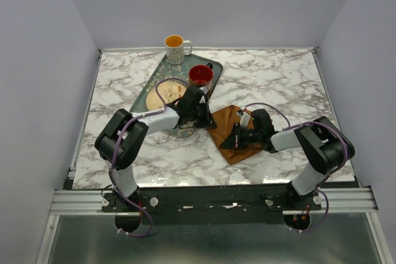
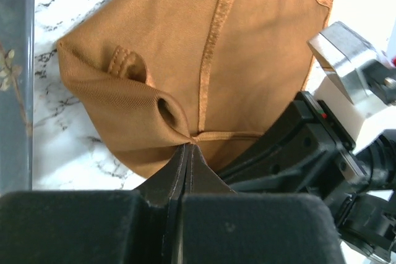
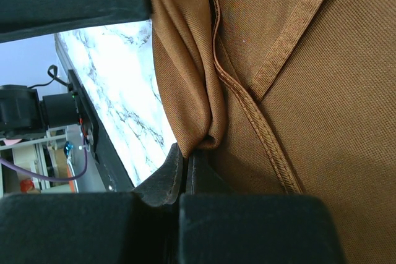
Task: Fold the napkin, place the utensils inside, and roll it up
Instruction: Roll the napkin with the utensil
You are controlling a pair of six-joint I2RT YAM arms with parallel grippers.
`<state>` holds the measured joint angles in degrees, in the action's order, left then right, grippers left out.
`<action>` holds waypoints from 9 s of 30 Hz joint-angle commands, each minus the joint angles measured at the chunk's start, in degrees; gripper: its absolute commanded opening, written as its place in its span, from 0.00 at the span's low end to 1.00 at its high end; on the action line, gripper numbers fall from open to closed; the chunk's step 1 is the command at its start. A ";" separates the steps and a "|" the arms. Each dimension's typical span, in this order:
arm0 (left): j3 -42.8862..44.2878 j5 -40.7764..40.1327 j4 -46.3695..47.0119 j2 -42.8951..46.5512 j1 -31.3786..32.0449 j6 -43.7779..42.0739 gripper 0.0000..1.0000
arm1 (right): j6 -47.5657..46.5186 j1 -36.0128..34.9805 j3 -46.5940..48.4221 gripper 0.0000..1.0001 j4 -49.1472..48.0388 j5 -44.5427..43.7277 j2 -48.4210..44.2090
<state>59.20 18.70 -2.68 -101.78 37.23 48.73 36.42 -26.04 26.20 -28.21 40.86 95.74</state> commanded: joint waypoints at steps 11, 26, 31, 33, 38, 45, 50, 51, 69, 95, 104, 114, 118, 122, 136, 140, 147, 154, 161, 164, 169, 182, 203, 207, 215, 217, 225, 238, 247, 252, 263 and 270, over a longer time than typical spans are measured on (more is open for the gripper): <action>3.03 -0.77 0.57 -7.20 -1.02 -1.36 0.00 | -3.46 -0.06 -0.80 0.06 12.56 -4.74 2.78; 1.18 -3.93 0.22 -11.07 -1.29 -0.13 0.00 | -9.44 -0.68 7.91 0.37 33.48 -15.81 -4.96; 2.67 -4.55 -0.75 -11.60 -1.20 -0.57 0.00 | -8.74 -2.08 8.08 0.36 32.60 -16.60 -4.69; 2.59 -4.64 -0.66 -11.78 -1.20 -0.48 0.00 | -9.53 -2.17 8.69 0.41 34.69 -17.91 -6.35; 2.41 -4.37 -0.49 -13.10 -1.20 -0.13 0.00 | -13.73 -3.75 13.25 0.60 41.73 -22.57 -11.45; 2.59 -4.64 -0.40 -13.80 -1.11 -0.21 0.00 | -17.09 -11.73 22.30 0.68 56.31 -40.20 -13.48; 2.59 -4.29 -0.40 -13.98 -1.20 -0.21 0.00 | -16.65 -21.58 26.44 0.69 60.37 -53.32 -10.85; 2.59 -4.37 -0.49 -13.98 -1.20 -0.13 0.00 | -16.21 -24.90 27.58 0.70 62.29 -58.21 -8.06; 2.41 -4.20 -0.14 -13.98 -1.11 0.22 0.00 | -19.37 -36.36 37.88 0.66 67.41 -79.45 7.26; 2.06 -3.84 -0.66 -12.92 -1.20 -0.21 0.00 | -16.56 -28.28 26.28 0.43 53.87 -53.87 2.87; 4.25 -2.88 -2.24 -10.38 -1.37 -3.19 0.00 | -15.25 -24.50 21.80 0.11 48.08 -45.88 0.15; 7.60 -3.22 -8.04 -3.00 -2.78 -7.41 0.39 | -15.86 -17.12 16.26 0.01 37.01 -24.79 -1.26; 8.21 -3.32 -10.24 1.40 -3.48 -9.35 0.58 | -14.19 -13.69 13.36 0.01 30.42 -16.80 -0.65; 8.65 -2.79 -12.70 5.00 -4.01 -10.06 0.66 | -12.79 -11.14 11.08 0.01 26.47 -12.48 -0.21; -2.50 -1.64 -9.02 10.11 0.20 -2.60 0.65 | 2.34 -3.32 -4.75 0.01 0.08 -0.17 3.75; -6.62 -3.05 -4.63 8.00 1.35 3.02 0.67 | 2.07 -2.17 -6.50 0.01 -0.62 -1.13 3.05; -11.39 -6.74 1.27 9.05 1.35 11.55 0.68 | 1.54 -1.56 -8.79 0.01 -2.11 -1.57 2.87; -12.53 -6.66 5.56 6.51 1.61 18.33 0.67 | 1.63 -1.47 -8.53 0.01 -3.26 -0.87 3.49; -12.27 -7.36 6.20 2.73 1.97 21.32 0.63 | 1.46 -0.85 -8.97 0.01 -3.35 -0.70 2.43; -11.74 -9.90 5.14 2.29 2.14 22.11 0.56 | 1.37 -0.76 -9.14 0.01 -3.35 -0.70 2.25; -10.42 -12.80 2.77 0.70 3.02 22.29 0.41 | 0.32 -0.41 -8.44 0.01 -3.26 0.09 2.60; -2.78 -21.77 -8.56 -5.62 5.13 17.63 0.05 | -2.41 -1.11 -6.25 0.01 2.09 -2.27 1.65; 5.75 -23.88 -18.85 -7.56 7.33 17.19 0.00 | -11.03 -14.20 11.15 0.66 47.79 -37.93 -21.38; 6.63 -23.36 -19.91 -7.56 7.33 17.54 0.00 | -9.45 -20.79 12.65 0.66 49.83 -49.01 -22.53; 7.24 -22.04 -21.75 -7.47 7.59 18.86 0.00 | -7.42 -34.59 17.73 0.61 48.16 -65.80 -15.60; 7.33 -21.95 -22.19 -7.47 7.59 19.12 0.00 | -7.95 -36.79 19.76 0.58 49.03 -67.49 -12.53; 7.16 -21.86 -22.02 -7.03 7.68 19.65 0.00 | -9.43 -39.26 30.05 0.58 59.14 -76.89 -4.69; 6.45 -21.07 -20.70 -7.03 7.68 20.35 0.00 | -9.97 -41.19 30.24 0.43 55.29 -72.77 -2.13; 5.84 -20.63 -20.09 -6.77 7.68 20.53 0.00 | -8.39 -41.19 24.34 0.28 50.00 -71.36 -3.63; 5.14 -20.63 -19.65 -6.24 7.68 20.53 0.00 | -7.25 -40.84 22.94 0.22 51.23 -73.72 -5.39; 5.05 -20.63 -19.29 -6.50 7.59 19.82 0.00 | -2.85 -39.35 16.87 0.33 53.17 -73.03 -13.83; 5.75 -20.72 -19.73 -6.50 7.59 19.91 0.00 | -4.69 -39.26 18.62 0.33 53.78 -72.85 -12.25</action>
<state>66.41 -0.40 -18.48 -106.94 44.29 69.30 32.49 -65.54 43.62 23.73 -31.62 82.63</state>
